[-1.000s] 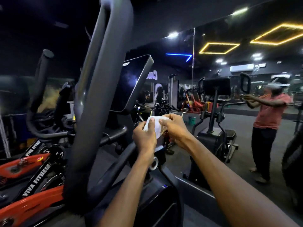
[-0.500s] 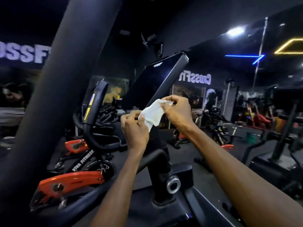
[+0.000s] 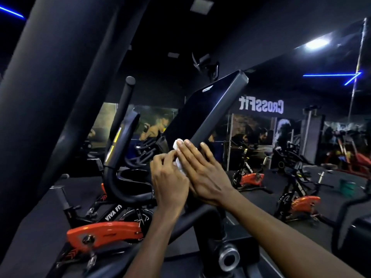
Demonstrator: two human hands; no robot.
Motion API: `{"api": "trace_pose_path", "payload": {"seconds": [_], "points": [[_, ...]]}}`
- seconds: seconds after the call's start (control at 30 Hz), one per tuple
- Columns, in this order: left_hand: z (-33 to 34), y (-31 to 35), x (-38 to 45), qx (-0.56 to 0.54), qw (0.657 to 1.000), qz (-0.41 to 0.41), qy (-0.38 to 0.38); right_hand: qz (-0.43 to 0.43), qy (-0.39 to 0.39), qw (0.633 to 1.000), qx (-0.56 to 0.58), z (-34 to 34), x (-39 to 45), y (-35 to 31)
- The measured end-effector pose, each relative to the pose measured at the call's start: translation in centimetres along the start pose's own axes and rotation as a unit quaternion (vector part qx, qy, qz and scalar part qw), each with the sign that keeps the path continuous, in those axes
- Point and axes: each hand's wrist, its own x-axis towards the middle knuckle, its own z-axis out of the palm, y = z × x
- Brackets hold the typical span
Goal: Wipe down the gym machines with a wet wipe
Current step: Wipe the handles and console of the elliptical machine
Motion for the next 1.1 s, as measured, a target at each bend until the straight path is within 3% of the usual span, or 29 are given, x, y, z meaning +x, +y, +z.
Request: {"api": "trace_pose_path", "payload": {"seconds": [0.1, 0.27, 0.37, 0.4, 0.5, 0.53, 0.67, 0.83, 0.97, 1.1], "points": [[0.0, 0.4, 0.2, -0.036, 0.999, 0.003, 0.005, 0.081, 0.002, 0.997, 0.003, 0.3, 1.0, 0.9], [0.7, 0.6, 1.6, -0.079, 0.996, -0.019, 0.035, -0.016, 0.025, 0.997, -0.065, 1.8, 1.4, 2.5], [1.3, 1.2, 2.6, -0.078, 0.996, -0.021, 0.048, 0.117, 0.068, 0.991, -0.016, 0.8, 3.5, 6.1], [1.6, 1.5, 2.9, -0.076, 0.995, -0.018, 0.054, 0.110, 0.065, 0.992, -0.010, 0.6, 3.7, 6.0], [2.7, 2.6, 3.9, -0.068, 0.996, -0.014, 0.063, -0.058, 0.057, 0.993, -0.085, 1.9, 3.0, 5.7], [3.0, 3.1, 4.2, -0.069, 0.995, -0.014, 0.067, -0.078, 0.069, 0.990, -0.101, 1.9, 3.1, 7.1], [4.0, 3.9, 5.5, -0.060, 0.997, -0.010, 0.054, 0.075, 0.110, 0.991, -0.032, 0.1, 5.5, 12.2], [5.2, 5.3, 6.8, -0.043, 0.999, -0.010, 0.017, -0.091, 0.113, 0.986, -0.078, 1.0, 5.1, 13.0], [5.8, 6.2, 7.7, -0.026, 0.999, 0.017, 0.008, 0.058, 0.146, 0.987, -0.016, -0.6, 7.1, 17.1], [6.3, 6.8, 8.4, 0.006, 1.000, 0.030, 0.000, 0.004, 0.172, 0.985, -0.009, 0.2, 7.1, 17.7]]}}
